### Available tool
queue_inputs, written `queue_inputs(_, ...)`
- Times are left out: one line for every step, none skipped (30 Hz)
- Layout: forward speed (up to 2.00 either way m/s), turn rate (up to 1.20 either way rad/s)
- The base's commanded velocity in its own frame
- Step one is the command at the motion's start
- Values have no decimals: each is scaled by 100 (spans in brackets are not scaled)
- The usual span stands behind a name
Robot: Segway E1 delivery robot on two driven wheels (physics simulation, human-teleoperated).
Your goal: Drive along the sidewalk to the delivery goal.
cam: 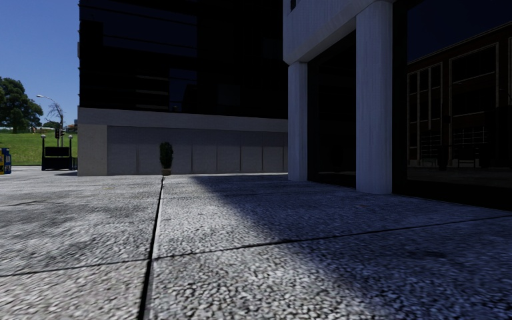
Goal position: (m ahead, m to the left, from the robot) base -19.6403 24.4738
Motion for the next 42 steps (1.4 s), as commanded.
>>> queue_inputs(0,0)
queue_inputs(0,0)
queue_inputs(0,0)
queue_inputs(0,0)
queue_inputs(0,0)
queue_inputs(0,0)
queue_inputs(0,0)
queue_inputs(0,0)
queue_inputs(0,0)
queue_inputs(0,0)
queue_inputs(0,0)
queue_inputs(0,0)
queue_inputs(0,0)
queue_inputs(0,0)
queue_inputs(0,0)
queue_inputs(0,0)
queue_inputs(0,0)
queue_inputs(0,0)
queue_inputs(0,0)
queue_inputs(0,0)
queue_inputs(0,0)
queue_inputs(0,0)
queue_inputs(0,0)
queue_inputs(0,0)
queue_inputs(0,0)
queue_inputs(0,0)
queue_inputs(0,0)
queue_inputs(0,0)
queue_inputs(0,0)
queue_inputs(0,0)
queue_inputs(0,-2)
queue_inputs(11,-8)
queue_inputs(26,-14)
queue_inputs(39,-17)
queue_inputs(59,-22)
queue_inputs(70,-26)
queue_inputs(74,-28)
queue_inputs(75,-28)
queue_inputs(76,-28)
queue_inputs(76,-29)
queue_inputs(76,-30)
queue_inputs(76,-30)
